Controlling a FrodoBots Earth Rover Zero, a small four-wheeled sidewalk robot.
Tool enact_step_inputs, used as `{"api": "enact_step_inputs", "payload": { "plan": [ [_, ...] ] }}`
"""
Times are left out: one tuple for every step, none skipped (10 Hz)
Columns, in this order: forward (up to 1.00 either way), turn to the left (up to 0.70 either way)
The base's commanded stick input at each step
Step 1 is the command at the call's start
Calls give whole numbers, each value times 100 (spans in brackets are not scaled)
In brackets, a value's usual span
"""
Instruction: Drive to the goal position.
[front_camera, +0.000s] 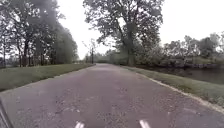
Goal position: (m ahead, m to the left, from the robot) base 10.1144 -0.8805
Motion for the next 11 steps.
{"api": "enact_step_inputs", "payload": {
  "plan": [
    [70, 0],
    [70, 0],
    [70, 0],
    [70, 0],
    [70, 0],
    [70, 0],
    [70, 0],
    [70, 0],
    [70, 0],
    [70, 0],
    [70, 0]
  ]
}}
